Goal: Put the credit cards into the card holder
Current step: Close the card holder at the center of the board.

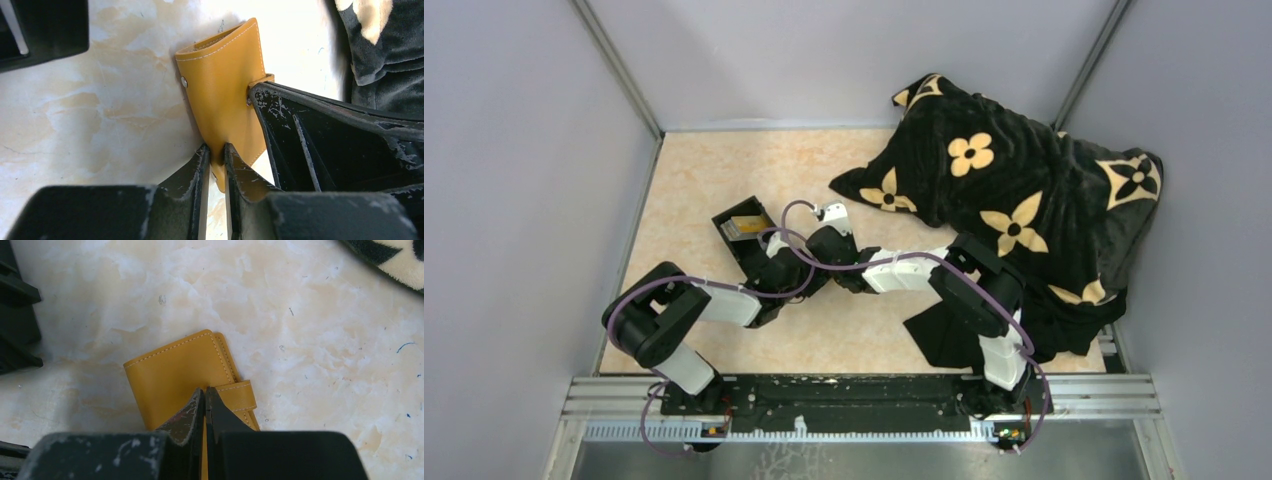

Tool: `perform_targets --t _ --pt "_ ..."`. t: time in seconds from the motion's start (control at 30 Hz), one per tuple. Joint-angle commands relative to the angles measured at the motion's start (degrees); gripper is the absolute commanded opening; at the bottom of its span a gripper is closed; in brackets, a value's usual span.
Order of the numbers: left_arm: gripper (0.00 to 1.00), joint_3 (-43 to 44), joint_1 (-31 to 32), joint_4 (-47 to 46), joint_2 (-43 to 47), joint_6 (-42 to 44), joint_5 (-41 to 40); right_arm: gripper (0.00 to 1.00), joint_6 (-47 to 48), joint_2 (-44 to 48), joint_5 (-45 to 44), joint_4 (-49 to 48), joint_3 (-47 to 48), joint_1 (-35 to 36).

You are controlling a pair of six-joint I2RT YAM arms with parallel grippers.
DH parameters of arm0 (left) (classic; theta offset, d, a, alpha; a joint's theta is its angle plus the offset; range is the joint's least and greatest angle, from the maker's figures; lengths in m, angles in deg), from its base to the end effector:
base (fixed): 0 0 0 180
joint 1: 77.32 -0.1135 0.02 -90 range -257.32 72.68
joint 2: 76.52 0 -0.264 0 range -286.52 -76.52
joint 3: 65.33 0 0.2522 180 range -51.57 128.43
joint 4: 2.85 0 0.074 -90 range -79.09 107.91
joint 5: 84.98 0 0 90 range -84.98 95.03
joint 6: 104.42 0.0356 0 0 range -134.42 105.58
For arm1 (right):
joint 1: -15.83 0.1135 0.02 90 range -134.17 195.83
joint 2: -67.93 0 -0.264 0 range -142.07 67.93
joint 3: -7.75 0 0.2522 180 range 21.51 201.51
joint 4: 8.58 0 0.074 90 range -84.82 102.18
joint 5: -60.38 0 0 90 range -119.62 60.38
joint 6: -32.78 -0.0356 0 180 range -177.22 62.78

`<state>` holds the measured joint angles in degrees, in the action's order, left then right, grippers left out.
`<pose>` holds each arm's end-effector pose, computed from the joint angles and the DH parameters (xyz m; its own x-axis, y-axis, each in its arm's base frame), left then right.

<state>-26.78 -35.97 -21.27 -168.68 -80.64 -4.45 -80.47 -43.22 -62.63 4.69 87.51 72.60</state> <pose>0.2056 -0.1732 0.1114 -0.6784 -0.6054 -0.4163 -0.1738 0.6828 -0.7096 0.2378 0.3277 0.1554 -0.5470 -0.2309 -0.8047 -0.2973 0.9521 -0.0711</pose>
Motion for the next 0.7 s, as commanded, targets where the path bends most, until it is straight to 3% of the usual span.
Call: perform_targets --t 0.0,0.27,0.67 --pt "0.21 -3.62 0.59 15.91 -4.44 2.37 4.08 0.00 -5.66 -5.54 10.83 6.87 -3.48 2.20" --pt "0.20 -3.62 0.58 16.40 -3.91 2.57 4.15 0.00 -10.15 -5.49 11.31 10.10 -4.22 1.59" --pt "0.20 -2.52 0.58 16.53 -4.64 3.04 4.67 0.00 -12.98 0.18 12.16 6.88 -11.01 -1.93"
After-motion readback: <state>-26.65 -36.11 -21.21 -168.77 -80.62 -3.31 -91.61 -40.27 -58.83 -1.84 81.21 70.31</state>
